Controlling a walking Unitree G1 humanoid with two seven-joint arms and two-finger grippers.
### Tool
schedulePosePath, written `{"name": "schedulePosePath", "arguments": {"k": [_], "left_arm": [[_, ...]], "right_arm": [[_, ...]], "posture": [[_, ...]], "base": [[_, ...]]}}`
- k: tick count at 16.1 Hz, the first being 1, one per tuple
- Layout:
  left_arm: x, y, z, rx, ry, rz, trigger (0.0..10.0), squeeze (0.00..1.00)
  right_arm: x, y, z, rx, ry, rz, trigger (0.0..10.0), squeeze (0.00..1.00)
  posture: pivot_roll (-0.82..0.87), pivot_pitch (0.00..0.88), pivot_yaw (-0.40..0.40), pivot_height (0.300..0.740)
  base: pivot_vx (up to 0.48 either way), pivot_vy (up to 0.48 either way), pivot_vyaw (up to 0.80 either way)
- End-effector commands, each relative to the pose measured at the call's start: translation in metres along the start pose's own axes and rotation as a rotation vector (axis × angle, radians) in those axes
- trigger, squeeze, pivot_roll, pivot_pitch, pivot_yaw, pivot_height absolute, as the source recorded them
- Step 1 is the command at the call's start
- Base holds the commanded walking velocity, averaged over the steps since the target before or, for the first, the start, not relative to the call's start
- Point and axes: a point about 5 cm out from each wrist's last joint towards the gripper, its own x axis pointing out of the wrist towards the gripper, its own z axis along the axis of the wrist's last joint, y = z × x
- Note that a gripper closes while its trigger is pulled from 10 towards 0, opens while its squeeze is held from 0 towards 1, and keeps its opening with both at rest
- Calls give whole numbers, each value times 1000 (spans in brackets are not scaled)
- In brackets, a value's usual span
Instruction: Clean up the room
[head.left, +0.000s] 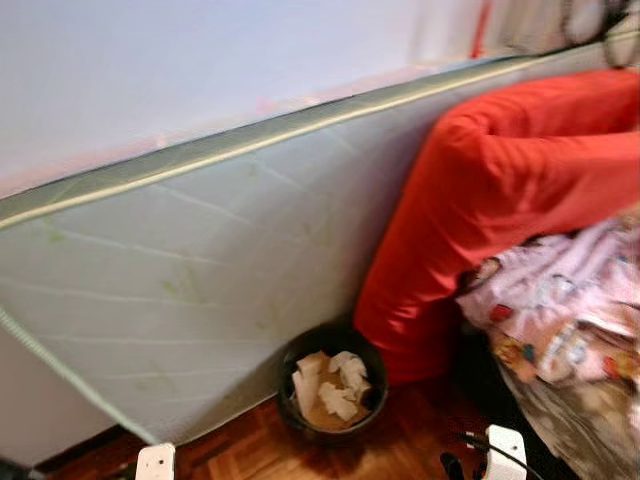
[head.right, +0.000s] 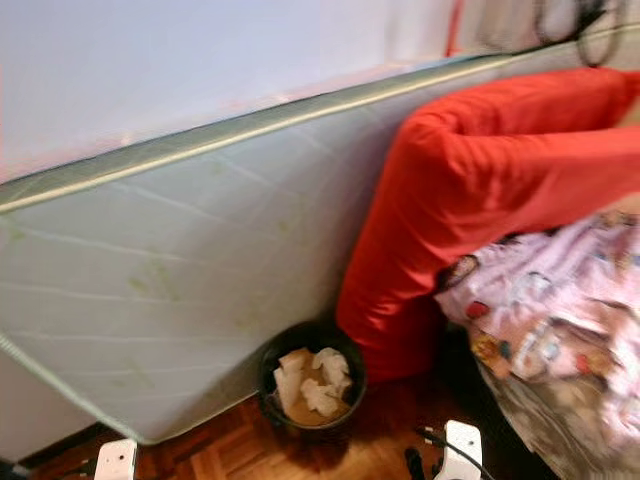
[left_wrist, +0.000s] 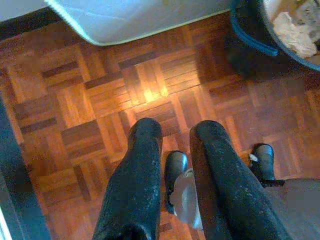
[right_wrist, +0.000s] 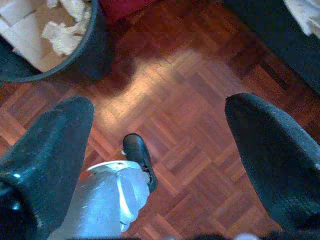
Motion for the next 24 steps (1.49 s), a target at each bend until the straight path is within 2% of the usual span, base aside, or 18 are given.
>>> {"name": "schedulePosePath", "arguments": {"k": [1,5,15,18,24], "left_arm": [[-1,2,-6,-8,27,13,10000,0],[-1,3,-6,32,25,13,10000,0],[-2,2,-8,22,30,14,10000,0],[-2,2,-8,30,27,12,10000,0],[-1,2,-6,24,26,9,10000,0]], "right_arm": [[0,1,-2,7,13,0,10000,0],[0,1,-3,5,15,2,10000,0],[-1,0,-5,-6,19,8,10000,0],[-1,0,-4,5,8,9,10000,0],[0,0,-3,19,2,-1,10000,0]], "posture": [[98,0,28,740],[92,0,32,740],[91,0,31,740],[94,0,27,740],[90,0,29,740]], "base": [[0,0,-781],[0,-77,-777],[0,-32,-777],[0,0,-135],[0,-274,0]]}}
